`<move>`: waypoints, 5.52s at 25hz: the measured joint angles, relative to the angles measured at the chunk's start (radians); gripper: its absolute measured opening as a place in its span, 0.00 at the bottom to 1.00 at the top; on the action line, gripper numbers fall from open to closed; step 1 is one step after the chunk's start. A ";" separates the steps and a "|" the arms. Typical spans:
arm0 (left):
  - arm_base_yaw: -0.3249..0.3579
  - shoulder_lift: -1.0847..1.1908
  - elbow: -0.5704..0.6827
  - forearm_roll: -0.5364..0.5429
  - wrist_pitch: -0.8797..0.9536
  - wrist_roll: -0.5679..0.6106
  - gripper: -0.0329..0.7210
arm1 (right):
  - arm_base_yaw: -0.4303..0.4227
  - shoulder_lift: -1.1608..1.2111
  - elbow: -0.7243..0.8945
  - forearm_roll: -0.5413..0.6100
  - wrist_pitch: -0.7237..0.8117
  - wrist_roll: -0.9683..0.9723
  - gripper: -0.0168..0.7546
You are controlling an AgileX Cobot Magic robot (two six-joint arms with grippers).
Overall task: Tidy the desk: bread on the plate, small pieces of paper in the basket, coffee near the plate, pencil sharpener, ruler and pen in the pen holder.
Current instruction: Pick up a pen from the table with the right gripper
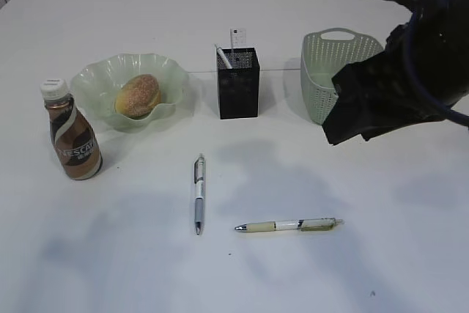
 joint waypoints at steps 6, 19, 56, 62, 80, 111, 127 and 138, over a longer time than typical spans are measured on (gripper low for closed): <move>0.000 0.000 0.000 0.000 -0.005 0.000 0.28 | 0.077 0.095 -0.068 -0.014 -0.005 0.049 0.45; 0.000 0.000 0.000 -0.004 -0.005 0.000 0.28 | 0.244 0.406 -0.333 -0.153 0.027 0.296 0.41; 0.000 0.000 0.000 -0.019 -0.026 0.000 0.28 | 0.250 1.052 -1.046 -0.261 0.227 0.668 0.49; 0.000 0.000 0.000 -0.019 -0.029 0.000 0.28 | 0.261 1.090 -1.048 -0.261 0.229 0.670 0.49; 0.000 0.000 0.000 -0.017 -0.031 0.000 0.28 | 0.272 1.123 -1.048 -0.287 0.229 0.670 0.50; 0.000 0.000 0.000 -0.017 -0.031 0.000 0.28 | 0.272 1.137 -1.048 -0.287 0.229 0.668 0.29; 0.000 0.000 0.000 -0.017 -0.031 0.000 0.28 | 0.272 1.144 -1.058 -0.258 0.227 0.630 0.14; 0.000 0.000 0.000 -0.017 -0.031 0.000 0.28 | 0.272 1.146 -1.060 -0.254 0.227 0.622 0.13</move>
